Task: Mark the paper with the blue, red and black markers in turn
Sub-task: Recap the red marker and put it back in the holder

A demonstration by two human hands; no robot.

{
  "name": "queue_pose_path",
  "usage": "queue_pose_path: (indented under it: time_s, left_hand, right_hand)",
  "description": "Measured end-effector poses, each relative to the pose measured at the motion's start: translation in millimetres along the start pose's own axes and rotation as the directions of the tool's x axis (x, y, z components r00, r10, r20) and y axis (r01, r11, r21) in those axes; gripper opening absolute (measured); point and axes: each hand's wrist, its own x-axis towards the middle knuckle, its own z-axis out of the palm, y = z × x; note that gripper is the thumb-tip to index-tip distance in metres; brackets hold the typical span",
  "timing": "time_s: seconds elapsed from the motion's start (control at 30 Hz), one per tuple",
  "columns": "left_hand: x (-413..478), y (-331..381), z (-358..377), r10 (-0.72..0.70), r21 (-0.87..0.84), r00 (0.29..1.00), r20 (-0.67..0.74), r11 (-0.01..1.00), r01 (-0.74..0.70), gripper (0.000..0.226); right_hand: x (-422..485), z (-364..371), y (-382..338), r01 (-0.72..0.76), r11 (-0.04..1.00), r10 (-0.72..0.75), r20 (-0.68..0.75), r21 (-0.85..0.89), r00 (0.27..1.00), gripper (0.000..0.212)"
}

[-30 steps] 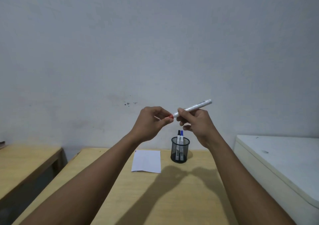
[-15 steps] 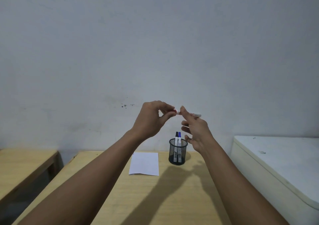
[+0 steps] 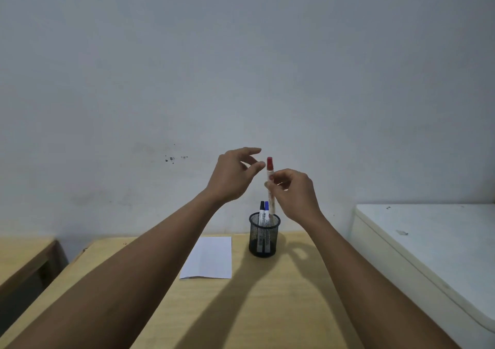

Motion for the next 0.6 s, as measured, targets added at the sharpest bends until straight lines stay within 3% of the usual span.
queue_pose_path:
  time_s: [0.1, 0.2, 0.47, 0.6]
  left_hand:
    - [11, -30, 17, -0.103, 0.065, 0.994, 0.023, 0.993, 0.101, 0.033]
    - [14, -58, 40, -0.193, 0.148, 0.975, 0.107, 0.973, 0.177, 0.033]
    - [14, -104, 106, -0.335, 0.283, 0.913, 0.233, 0.922, 0.266, 0.045]
    - [13, -119, 125, -0.341, 0.253, 0.902, 0.264, 0.927, 0.276, 0.050]
  right_hand:
    - [16, 2, 16, 0.008, 1.000, -0.008, -0.068, -0.005, 0.998, 0.039]
    - [29, 7, 36, 0.044, 0.996, -0.048, -0.046, -0.081, 0.998, 0.059]
    - [46, 39, 98, -0.019, 0.968, 0.045, 0.097, -0.251, 0.994, 0.060]
    - [47, 52, 120, -0.051, 0.949, 0.093, 0.122, -0.312, 0.988, 0.055]
